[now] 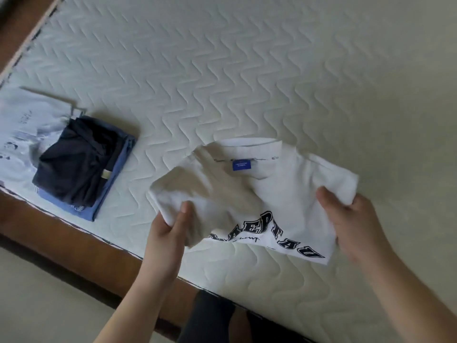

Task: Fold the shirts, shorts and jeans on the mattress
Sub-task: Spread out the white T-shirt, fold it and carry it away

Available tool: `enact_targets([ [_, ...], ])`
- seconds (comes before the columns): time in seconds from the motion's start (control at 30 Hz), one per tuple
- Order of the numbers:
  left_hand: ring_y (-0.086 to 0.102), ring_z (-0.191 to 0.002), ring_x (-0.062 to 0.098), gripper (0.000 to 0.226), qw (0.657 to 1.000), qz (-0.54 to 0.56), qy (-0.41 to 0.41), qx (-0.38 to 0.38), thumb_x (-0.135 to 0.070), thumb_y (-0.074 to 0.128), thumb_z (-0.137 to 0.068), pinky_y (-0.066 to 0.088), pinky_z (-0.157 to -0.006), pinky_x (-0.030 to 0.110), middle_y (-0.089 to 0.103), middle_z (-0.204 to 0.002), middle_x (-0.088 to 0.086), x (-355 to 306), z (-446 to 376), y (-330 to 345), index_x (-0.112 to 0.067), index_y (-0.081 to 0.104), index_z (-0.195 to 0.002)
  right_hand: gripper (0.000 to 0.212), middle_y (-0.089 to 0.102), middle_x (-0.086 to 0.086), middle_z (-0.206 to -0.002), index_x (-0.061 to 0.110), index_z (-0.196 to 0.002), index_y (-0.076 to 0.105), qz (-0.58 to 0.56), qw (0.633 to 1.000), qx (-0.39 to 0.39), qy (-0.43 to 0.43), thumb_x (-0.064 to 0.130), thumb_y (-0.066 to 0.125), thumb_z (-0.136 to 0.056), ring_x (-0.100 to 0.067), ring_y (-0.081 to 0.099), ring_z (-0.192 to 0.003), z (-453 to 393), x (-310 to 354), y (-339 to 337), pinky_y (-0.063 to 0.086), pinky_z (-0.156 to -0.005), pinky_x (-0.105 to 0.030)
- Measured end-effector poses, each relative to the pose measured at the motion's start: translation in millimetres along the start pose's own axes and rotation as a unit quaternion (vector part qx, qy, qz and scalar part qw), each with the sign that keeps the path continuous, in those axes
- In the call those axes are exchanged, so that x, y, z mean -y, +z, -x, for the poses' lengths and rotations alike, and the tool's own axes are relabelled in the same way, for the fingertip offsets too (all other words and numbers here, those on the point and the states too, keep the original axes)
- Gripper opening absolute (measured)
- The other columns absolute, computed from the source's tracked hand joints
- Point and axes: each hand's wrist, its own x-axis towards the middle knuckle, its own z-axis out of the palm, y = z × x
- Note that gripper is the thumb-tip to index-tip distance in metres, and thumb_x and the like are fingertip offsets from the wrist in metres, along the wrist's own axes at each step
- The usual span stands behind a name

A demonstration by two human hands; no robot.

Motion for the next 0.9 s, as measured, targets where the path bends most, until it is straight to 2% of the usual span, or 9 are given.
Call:
enact_targets([
  [0.1, 0.072, -0.086, 0.002, 0.047, 0.999, -0.027, 0.014, -0.010, -0.081, 0.056, -0.074, 0.051, -0.063, 0.008, 0.076, -0.096, -0.012, -23, 29, -22, -0.046, 0.070, -0.101, 0.031, 0.077, 0.001, -0.092, 0.026, -0.094, 0.076, -0.019, 0.999, 0.041, 0.009, 0.049, 0.071, -0.072, -0.017, 0.074, -0.088, 35, 19, -9, 0.057, -0.073, -0.031],
  [0.13, 0.072, -0.088, 0.006, 0.052, 1.000, -0.016, 0.009, -0.018, -0.082, 0.060, -0.070, 0.054, -0.065, 0.012, 0.076, -0.097, -0.009, -30, 40, -29, -0.043, 0.071, -0.101, 0.031, 0.077, -0.001, -0.093, 0.025, -0.095, 0.075, -0.022, 0.997, 0.071, 0.013, 0.045, 0.070, -0.073, -0.018, 0.074, -0.089, 46, 28, -14, 0.058, -0.070, -0.028],
  [0.23, 0.072, -0.098, 0.024, 0.068, 0.999, 0.029, -0.012, -0.030, -0.080, 0.072, -0.060, 0.055, -0.084, 0.043, 0.076, -0.103, 0.005, -43, 68, -45, -0.028, 0.073, -0.105, 0.023, 0.077, 0.001, -0.089, 0.033, -0.096, 0.073, -0.015, 0.993, 0.116, 0.002, 0.047, 0.072, -0.078, -0.014, 0.074, -0.082, 75, 58, -26, 0.054, -0.066, -0.019],
  [0.33, 0.071, -0.100, 0.028, 0.069, 0.998, 0.045, -0.007, -0.031, -0.076, 0.075, -0.061, 0.051, -0.092, 0.049, 0.075, -0.105, 0.010, -62, 97, -52, -0.023, 0.073, -0.105, 0.015, 0.076, 0.007, -0.086, 0.041, -0.093, 0.071, 0.007, 0.994, 0.104, -0.033, 0.047, 0.068, -0.081, -0.007, 0.072, -0.077, 96, 78, -27, 0.052, -0.065, -0.018],
  [0.47, 0.074, -0.092, 0.024, 0.057, 0.998, 0.036, 0.025, -0.033, -0.077, 0.068, -0.067, 0.060, -0.073, 0.032, 0.076, -0.100, 0.006, -92, 135, -54, -0.030, 0.074, -0.099, 0.006, 0.076, 0.009, -0.087, 0.032, -0.092, 0.073, 0.028, 0.992, 0.102, -0.070, 0.029, 0.068, -0.091, -0.008, 0.072, -0.083, 127, 93, -18, 0.054, -0.073, -0.029],
  [0.53, 0.073, -0.094, 0.025, 0.057, 0.997, 0.051, 0.033, -0.041, -0.075, 0.068, -0.069, 0.058, -0.079, 0.039, 0.076, -0.102, 0.006, -102, 152, -58, -0.029, 0.073, -0.102, 0.007, 0.076, 0.011, -0.086, 0.029, -0.090, 0.072, 0.036, 0.990, 0.100, -0.093, 0.035, 0.069, -0.089, -0.003, 0.071, -0.081, 142, 100, -14, 0.052, -0.071, -0.025],
  [0.6, 0.073, -0.097, 0.026, 0.054, 0.996, 0.060, 0.050, -0.048, -0.072, 0.068, -0.074, 0.055, -0.087, 0.045, 0.075, -0.104, 0.006, -108, 165, -65, -0.028, 0.072, -0.104, 0.019, 0.076, 0.013, -0.088, 0.032, -0.092, 0.072, 0.029, 0.988, 0.107, -0.106, 0.046, 0.065, -0.081, -0.001, 0.070, -0.083, 154, 108, -12, 0.050, -0.070, -0.020],
  [0.73, 0.071, -0.099, 0.030, 0.043, 0.994, 0.073, 0.059, -0.062, -0.061, 0.066, -0.080, 0.054, -0.090, 0.053, 0.075, -0.106, 0.008, -112, 184, -86, -0.026, 0.072, -0.103, 0.024, 0.076, 0.009, -0.091, 0.037, -0.096, 0.072, 0.027, 0.985, 0.126, -0.116, 0.056, 0.067, -0.081, -0.008, 0.072, -0.087, 164, 122, -12, 0.054, -0.080, -0.035],
  [0.9, 0.072, -0.099, 0.024, 0.033, 0.992, 0.090, 0.044, -0.081, -0.056, 0.061, -0.086, 0.059, -0.082, 0.038, 0.075, -0.106, 0.004, -114, 201, -115, -0.030, 0.071, -0.103, 0.043, 0.076, 0.007, -0.095, 0.035, -0.101, 0.072, 0.036, 0.980, 0.147, -0.130, 0.067, 0.065, -0.072, -0.013, 0.073, -0.092, 172, 136, 8, 0.055, -0.091, -0.047],
])
